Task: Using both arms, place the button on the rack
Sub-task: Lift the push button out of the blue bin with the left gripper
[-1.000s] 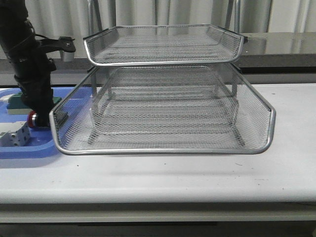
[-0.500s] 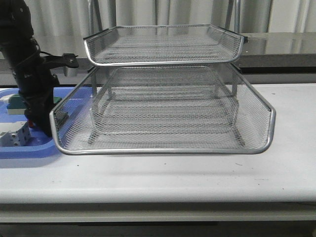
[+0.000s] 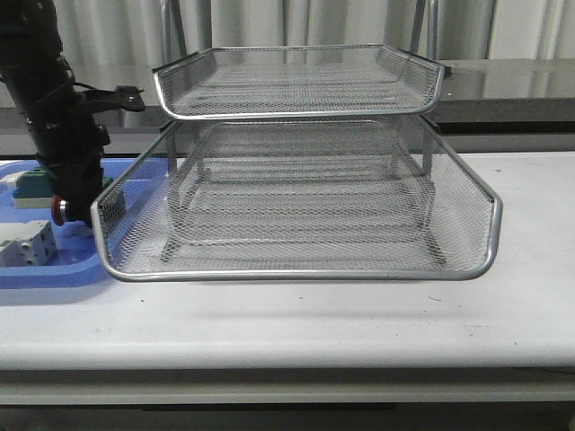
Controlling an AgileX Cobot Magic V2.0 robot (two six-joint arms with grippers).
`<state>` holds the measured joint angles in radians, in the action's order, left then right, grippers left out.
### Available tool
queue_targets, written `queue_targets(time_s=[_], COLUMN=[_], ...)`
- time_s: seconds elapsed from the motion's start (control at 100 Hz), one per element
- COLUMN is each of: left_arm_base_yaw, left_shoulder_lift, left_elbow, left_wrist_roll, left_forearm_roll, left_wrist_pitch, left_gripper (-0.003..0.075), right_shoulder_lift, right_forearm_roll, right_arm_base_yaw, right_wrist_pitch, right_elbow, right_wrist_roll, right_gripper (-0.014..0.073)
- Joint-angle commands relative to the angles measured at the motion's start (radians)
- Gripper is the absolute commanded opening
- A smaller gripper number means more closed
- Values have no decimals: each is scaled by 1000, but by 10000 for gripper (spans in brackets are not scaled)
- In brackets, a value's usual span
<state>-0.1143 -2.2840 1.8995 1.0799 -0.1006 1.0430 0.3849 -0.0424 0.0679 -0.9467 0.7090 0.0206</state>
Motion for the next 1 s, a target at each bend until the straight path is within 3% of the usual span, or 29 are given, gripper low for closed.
queue_targets(time_s=[0.0, 0.24, 0.71, 0.99], left_arm_base_yaw=[-6, 7, 30, 17], left_shoulder_lift=[62, 62, 192, 349], left_elbow=[63, 194, 221, 120], left_wrist_roll=[-8, -93, -280, -301], left_forearm_roll=[-18, -18, -18, -20], left_wrist_pitch=[46, 238, 236, 236], left_gripper=[36, -13, -12, -12], right_shoulder_lift=[9, 9, 9, 9], right_forearm_roll=[-12, -12, -12, -12], right_arm_base_yaw=[-4, -4, -4, -4], right_wrist_pitch=[65, 65, 65, 65], right_elbow=[31, 31, 31, 31], right_wrist_roll=[-2, -2, -2, -2], right_gripper=[-69, -69, -69, -69])
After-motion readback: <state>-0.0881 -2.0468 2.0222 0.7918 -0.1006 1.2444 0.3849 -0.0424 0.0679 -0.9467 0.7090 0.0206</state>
